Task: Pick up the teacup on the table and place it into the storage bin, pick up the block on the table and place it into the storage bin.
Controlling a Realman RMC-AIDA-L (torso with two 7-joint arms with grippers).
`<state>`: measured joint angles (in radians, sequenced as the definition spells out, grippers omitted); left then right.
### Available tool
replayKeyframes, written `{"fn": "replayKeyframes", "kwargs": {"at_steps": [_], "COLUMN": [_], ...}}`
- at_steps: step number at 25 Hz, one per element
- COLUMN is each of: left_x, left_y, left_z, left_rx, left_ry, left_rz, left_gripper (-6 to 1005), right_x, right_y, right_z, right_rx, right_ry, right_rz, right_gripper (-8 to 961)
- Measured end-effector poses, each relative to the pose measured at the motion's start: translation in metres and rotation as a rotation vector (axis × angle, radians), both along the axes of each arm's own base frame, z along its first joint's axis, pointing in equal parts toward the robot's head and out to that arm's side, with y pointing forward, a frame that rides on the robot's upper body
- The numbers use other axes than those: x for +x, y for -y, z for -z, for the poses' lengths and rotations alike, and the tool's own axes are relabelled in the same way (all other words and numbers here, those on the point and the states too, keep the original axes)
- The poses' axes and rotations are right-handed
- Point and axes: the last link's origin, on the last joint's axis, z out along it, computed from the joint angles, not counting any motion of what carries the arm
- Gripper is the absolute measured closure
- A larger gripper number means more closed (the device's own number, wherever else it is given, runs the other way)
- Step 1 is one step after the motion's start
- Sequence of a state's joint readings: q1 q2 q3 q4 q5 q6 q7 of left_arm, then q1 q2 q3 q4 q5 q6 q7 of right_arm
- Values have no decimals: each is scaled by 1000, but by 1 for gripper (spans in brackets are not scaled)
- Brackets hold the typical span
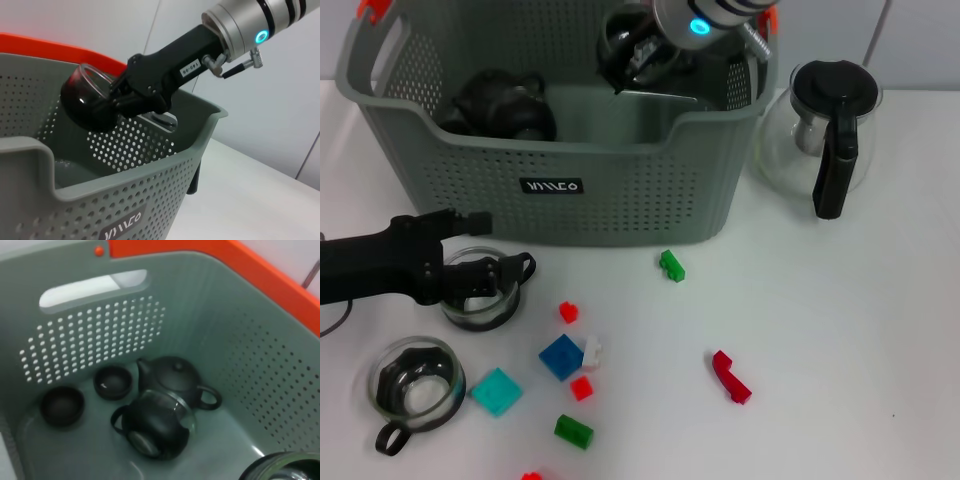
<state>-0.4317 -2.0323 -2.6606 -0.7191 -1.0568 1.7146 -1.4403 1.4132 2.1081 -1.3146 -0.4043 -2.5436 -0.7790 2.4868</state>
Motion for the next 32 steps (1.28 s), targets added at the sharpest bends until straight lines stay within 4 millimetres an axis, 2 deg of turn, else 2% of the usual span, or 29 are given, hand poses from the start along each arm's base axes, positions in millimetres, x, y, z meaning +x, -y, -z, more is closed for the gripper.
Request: {"fn": "replayKeyframes", "kwargs": {"at_steps": [19,32], "left_x": [-1,0], "left_y": [-1,-2], "left_z": [0,0], "left_rx": [6,6], "left_ry": [-4,-4], "left_rz": [-4,-2], "left_gripper": [82,82], "right_x": [19,22], "right_y": [3,3], "right_z": [8,9], "right_rx": [-2,-10], "right_ry": [41,48], "right_rz": [8,8], "right_gripper": [899,897]}}
